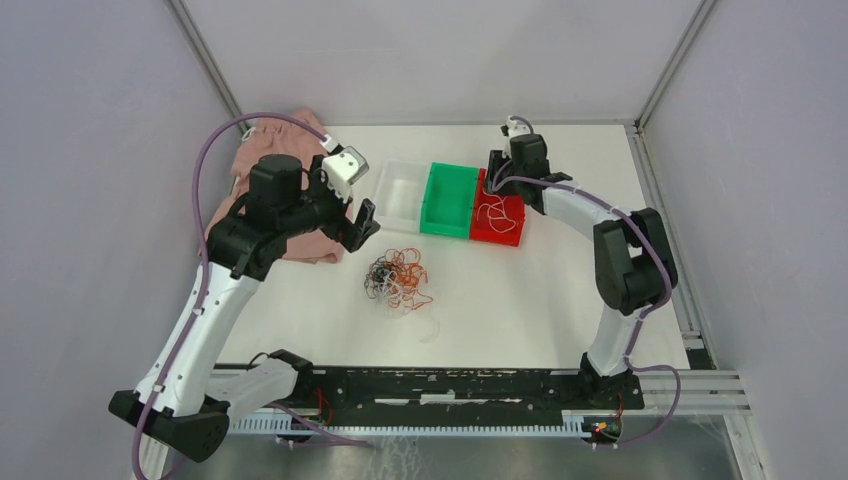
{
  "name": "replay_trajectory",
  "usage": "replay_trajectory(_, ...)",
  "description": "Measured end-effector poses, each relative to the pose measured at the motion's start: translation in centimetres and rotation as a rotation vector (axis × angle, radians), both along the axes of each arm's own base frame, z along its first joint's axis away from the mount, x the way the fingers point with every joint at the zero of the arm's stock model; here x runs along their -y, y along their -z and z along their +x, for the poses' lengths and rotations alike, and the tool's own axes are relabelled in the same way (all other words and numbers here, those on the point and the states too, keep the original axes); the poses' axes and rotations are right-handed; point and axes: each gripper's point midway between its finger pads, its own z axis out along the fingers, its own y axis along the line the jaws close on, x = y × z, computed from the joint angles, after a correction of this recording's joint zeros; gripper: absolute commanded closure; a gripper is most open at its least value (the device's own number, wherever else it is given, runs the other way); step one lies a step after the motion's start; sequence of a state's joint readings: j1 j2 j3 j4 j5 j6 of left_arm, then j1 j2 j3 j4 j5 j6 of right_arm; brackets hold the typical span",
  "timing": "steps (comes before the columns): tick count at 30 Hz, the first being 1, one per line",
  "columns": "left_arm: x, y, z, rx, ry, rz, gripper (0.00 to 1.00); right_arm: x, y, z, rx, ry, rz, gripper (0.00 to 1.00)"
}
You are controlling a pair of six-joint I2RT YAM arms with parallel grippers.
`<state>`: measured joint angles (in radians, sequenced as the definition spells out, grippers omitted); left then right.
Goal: Untangle the cables
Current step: Place the cable in the bin.
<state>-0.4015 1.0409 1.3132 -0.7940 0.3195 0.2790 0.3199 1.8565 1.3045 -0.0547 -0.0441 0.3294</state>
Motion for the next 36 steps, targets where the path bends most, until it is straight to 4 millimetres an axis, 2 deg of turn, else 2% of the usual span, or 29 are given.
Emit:
replay_trajectory(2,0.0,-0.1,0.0,0.004,0.0,-0.001,0.01,-0.2,1.3,-0.9,-0.03,0.003,-0.009,0.56)
replay_trajectory(5,0.0,0.0,0.0,0.005,0.0,-0.002,0.01,-0.4,2.1,-1.2,-0.04,0.014,-0.024,0.56)
replay_trajectory(11,-0.1,0.0,-0.1,0.007,0.0,-0.002,0.01,-0.3,1.9,-0.2,-0.002,0.054,-0.023,0.57)
replay_trajectory(15,-0.1,0.0,-0.1,0.008,0.0,-0.003,0.01,-0.1,3.4,0.1,-0.019,0.075,-0.037,0.6)
replay_trajectory(19,-0.1,-0.1,-0.2,0.01,-0.001,-0.003,0.01,0.4,5.0,0.1,-0.045,0.096,-0.059,0.72)
replay_trajectory(26,-0.1,-0.1,-0.2,0.011,0.0,-0.003,0.01,1.1,5.9,0.1,-0.044,0.134,-0.08,0.91)
replay_trajectory(36,-0.1,-0.1,-0.2,0.01,0.0,-0.004,0.01,1.8,7.0,-1.0,-0.061,0.119,-0.17,0.96)
